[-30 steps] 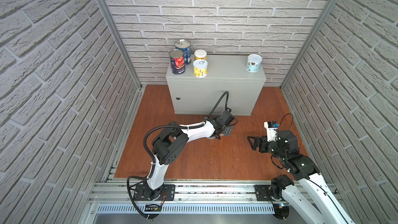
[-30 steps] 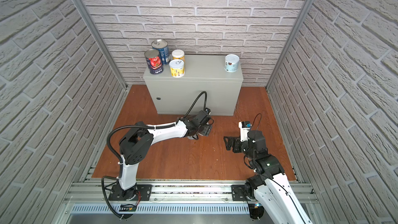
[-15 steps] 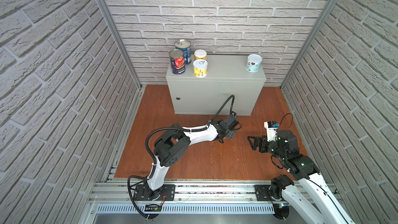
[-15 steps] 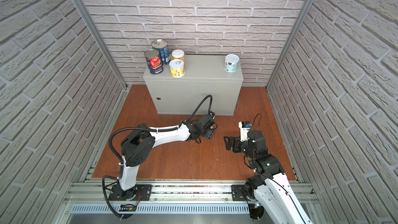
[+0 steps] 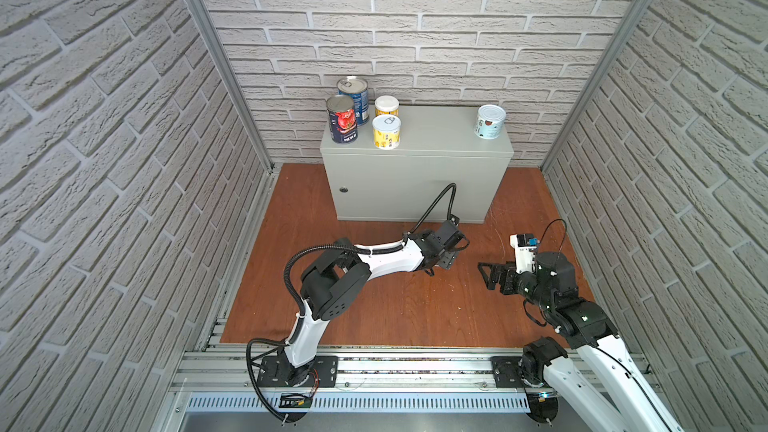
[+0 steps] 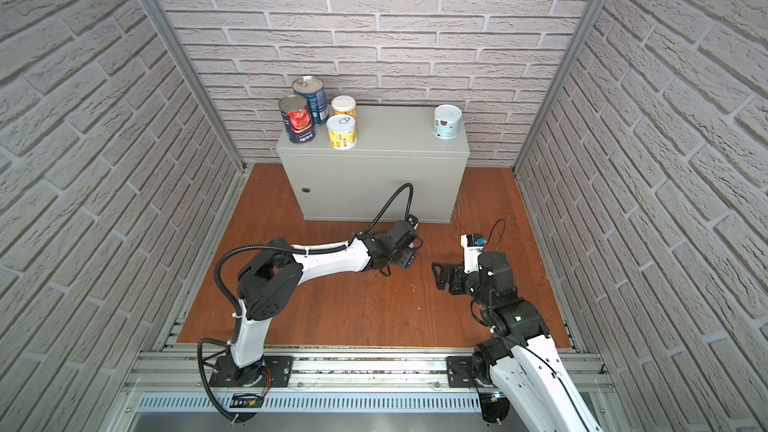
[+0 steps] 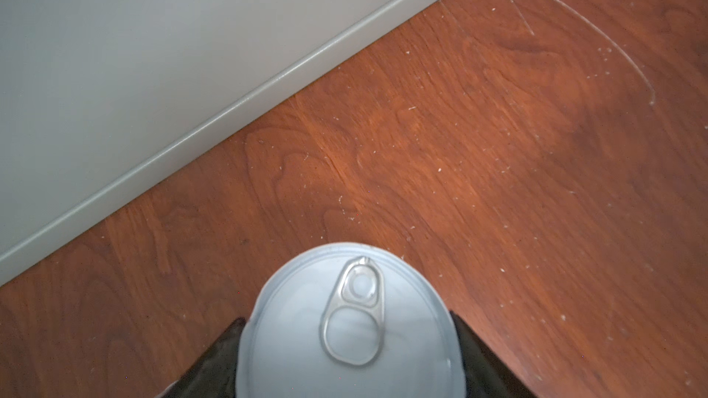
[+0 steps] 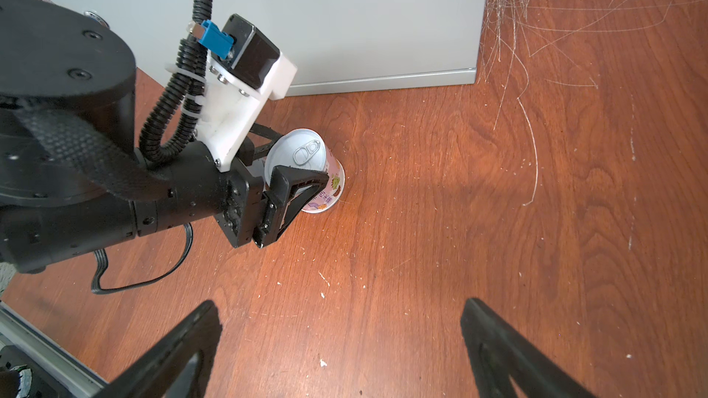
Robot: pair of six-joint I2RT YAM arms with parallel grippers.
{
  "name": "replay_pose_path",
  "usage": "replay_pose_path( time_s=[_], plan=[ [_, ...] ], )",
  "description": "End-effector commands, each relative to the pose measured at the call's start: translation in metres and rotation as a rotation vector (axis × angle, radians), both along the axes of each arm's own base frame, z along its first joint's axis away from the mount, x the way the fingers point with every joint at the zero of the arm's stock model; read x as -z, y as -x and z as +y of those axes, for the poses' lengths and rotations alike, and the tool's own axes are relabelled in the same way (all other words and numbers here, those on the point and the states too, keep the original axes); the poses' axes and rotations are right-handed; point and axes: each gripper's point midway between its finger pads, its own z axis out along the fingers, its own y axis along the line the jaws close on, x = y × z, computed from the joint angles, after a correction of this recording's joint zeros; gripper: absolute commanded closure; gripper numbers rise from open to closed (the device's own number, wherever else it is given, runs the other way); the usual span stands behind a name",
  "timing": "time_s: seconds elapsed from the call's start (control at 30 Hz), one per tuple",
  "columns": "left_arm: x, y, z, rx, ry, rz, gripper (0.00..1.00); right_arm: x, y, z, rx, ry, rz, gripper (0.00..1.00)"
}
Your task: Place and organize the canned foods onto the counter
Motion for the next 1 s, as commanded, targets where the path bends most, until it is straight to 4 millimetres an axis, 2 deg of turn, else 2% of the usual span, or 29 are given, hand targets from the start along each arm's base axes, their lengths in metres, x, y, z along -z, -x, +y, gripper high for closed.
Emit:
replay_pose_path(
  time_s=[0.0,0.2,0.37,0.6,0.97],
  plan=[
    [-0.022,0.006,0.004,0.024,0.006,-0.018,0.43,-0.015,-0.006,0.000,0.015,-0.012,-0.038,0.02],
    [-0.053,0.002,0.020,-0.004,0.106,-0.030,0.43,-0.034,-0.001,0.016,-0.054,-0.113,-0.150,0.03],
    [-0.065,-0.004,0.031,-0.045,0.237,0.048,0.44,-0.028,-0.002,0.017,-0.058,-0.106,-0.117,0.03],
    [-0.086,-0.010,0.050,-0.080,0.341,0.078,0.45,-0.035,-0.003,0.032,-0.113,-0.176,-0.112,0.03],
    [-0.113,-0.009,0.068,-0.096,0.388,0.054,0.46,-0.030,0.001,0.042,-0.145,-0.180,-0.107,0.04]
  ],
)
